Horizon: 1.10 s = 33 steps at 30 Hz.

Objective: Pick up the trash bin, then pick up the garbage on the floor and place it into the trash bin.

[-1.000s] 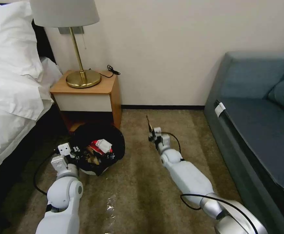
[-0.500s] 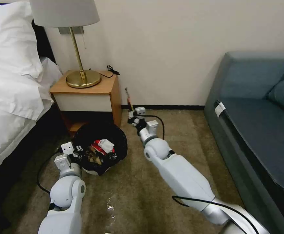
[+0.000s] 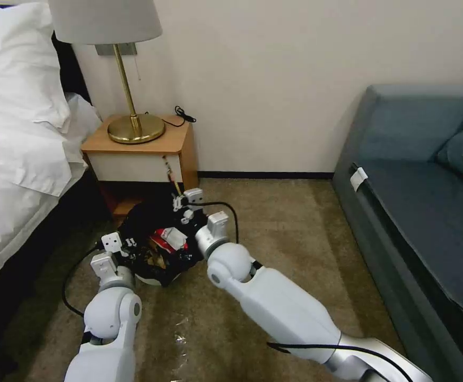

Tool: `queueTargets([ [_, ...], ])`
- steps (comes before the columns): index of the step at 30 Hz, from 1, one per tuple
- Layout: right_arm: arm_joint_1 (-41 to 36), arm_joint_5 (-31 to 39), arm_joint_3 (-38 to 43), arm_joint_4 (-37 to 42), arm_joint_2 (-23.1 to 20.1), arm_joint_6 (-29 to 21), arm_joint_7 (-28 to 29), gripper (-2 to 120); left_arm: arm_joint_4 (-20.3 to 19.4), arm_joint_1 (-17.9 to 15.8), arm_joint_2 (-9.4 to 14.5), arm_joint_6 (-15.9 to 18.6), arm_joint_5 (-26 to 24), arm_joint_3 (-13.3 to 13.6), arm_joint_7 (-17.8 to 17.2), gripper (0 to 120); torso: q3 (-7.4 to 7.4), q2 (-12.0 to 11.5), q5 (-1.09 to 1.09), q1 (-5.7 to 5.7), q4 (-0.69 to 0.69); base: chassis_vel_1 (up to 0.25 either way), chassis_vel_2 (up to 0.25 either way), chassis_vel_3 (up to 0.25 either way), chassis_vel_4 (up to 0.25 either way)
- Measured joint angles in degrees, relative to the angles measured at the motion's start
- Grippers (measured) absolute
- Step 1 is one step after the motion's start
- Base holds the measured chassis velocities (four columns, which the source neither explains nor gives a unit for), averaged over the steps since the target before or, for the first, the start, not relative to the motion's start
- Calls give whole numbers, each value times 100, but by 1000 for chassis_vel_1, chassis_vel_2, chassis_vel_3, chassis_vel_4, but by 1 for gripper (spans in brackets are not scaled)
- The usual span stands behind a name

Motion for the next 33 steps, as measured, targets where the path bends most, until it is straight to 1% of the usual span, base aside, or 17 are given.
queueTargets([
  [8,-119,-56,-235,125,39,2,5,0,71,-49,-76,0,53,62,-9,4,0,0,0,0,0,0,0,0,0],
  [12,-209,-190,-266,-84,66,122,-74,0,71,-83,-139,-5,91,109,-9,4,0,0,0,0,0,0,0,0,0],
  [18,-288,-301,-239,-249,81,257,-137,0,75,-91,-158,-8,98,115,-26,4,1,0,1,0,0,0,0,0,0],
  [19,-301,-321,-216,-274,72,315,-193,2,75,-86,-158,-9,98,111,-26,4,1,0,0,0,0,0,0,0,0],
  [20,-301,-321,-216,-274,72,315,-193,2,75,-86,-158,-9,98,111,-26,4,1,0,0,0,0,0,0,0,0],
  [22,-306,-332,-168,-291,58,361,-275,16,65,-71,-152,-10,95,98,-31,4,1,0,0,0,0,0,0,0,0],
  [23,-306,-332,-168,-291,58,361,-275,16,65,-71,-152,-10,95,98,-31,4,1,0,0,0,0,0,0,0,0],
  [24,-306,-333,-158,-298,62,368,-282,19,58,-69,-151,-10,95,99,-31,4,1,0,0,0,0,0,0,0,0],
  [25,-309,-336,-145,-304,77,378,-287,25,45,-69,-153,-8,94,106,-31,4,0,0,0,0,0,0,0,0,0],
  [27,-310,-336,-143,-304,82,379,-289,28,41,-69,-154,-7,94,109,-31,4,1,0,1,0,0,0,0,0,0],
  [28,-317,-339,-141,-302,90,381,-291,38,34,-71,-157,-3,92,120,-31,4,0,0,0,0,0,0,0,0,0],
  [29,-317,-339,-141,-302,90,381,-291,38,34,-71,-157,-3,92,120,-31,4,0,0,0,0,0,0,0,0,0],
  [31,-318,-346,-137,-291,88,381,-301,46,34,-75,-161,-1,91,121,-33,4,1,0,1,0,0,0,0,0,0],
  [32,-317,-350,-131,-283,74,381,-308,54,34,-77,-161,0,89,122,-34,4,0,0,0,0,0,0,0,0,0],
  [33,-317,-350,-131,-283,74,381,-308,54,34,-77,-161,0,89,122,-34,4,0,0,0,0,0,0,0,0,0],
])
